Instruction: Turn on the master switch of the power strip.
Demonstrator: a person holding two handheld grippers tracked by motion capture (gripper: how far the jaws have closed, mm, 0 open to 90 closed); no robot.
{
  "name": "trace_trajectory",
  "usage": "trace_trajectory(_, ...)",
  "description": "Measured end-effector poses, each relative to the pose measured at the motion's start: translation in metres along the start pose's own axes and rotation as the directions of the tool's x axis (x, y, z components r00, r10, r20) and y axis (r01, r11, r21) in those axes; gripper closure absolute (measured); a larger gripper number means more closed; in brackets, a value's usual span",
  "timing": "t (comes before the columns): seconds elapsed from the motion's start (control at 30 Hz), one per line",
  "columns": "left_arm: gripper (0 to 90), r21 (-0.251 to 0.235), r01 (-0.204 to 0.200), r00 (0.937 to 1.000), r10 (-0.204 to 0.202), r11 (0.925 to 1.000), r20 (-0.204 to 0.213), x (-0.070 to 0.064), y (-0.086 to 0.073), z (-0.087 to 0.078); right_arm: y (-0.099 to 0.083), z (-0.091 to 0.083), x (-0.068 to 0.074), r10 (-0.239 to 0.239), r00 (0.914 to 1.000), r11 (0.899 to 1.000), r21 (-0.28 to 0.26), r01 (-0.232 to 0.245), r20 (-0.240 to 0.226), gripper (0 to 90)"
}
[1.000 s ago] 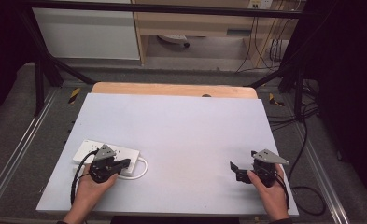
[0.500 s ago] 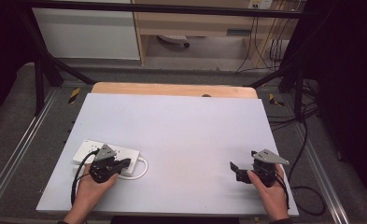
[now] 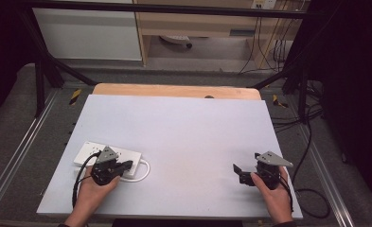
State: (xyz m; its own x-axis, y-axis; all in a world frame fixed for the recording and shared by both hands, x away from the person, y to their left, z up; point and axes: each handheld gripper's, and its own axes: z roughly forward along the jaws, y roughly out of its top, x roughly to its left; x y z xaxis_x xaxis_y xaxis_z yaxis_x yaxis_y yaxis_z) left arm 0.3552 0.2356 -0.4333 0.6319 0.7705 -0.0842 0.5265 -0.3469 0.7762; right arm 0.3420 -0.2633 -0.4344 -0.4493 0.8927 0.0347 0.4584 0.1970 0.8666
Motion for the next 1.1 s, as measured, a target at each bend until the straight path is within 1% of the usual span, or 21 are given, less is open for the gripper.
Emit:
trace_trajectory(0.4,90.0,0.008,-0.009,0.9999,0.009,0.9999,-0.011,-0.0014,0.0008,0.001,-0.0002,0.0003,0.0009,0.002,1.0,1.0,0.005,-0.002,-0.001,3.6)
trace_trajectory(0.53,90.0,0.01,-0.003,1.0,0.003,0.9999,-0.003,0.0001,0.0005,0.0009,-0.0003,0.0003,0.0004,0.0,1.0,1.0,0.004,0.0,-0.001,3.6)
trace_trajectory(0.73,90.0,0.014,-0.008,1.0,0.008,0.9999,-0.004,-0.0001,0.0003,0.0008,-0.0002,0.0001,0.0007,0.002,1.0,1.0,0.006,-0.002,-0.001,3.6)
trace_trajectory(1.1,90.0,0.014,-0.002,1.0,0.002,0.9999,-0.005,-0.0003,0.0004,0.0016,-0.0002,-0.0001,0.0009,0.001,1.0,1.0,0.005,-0.001,-0.001,3.6)
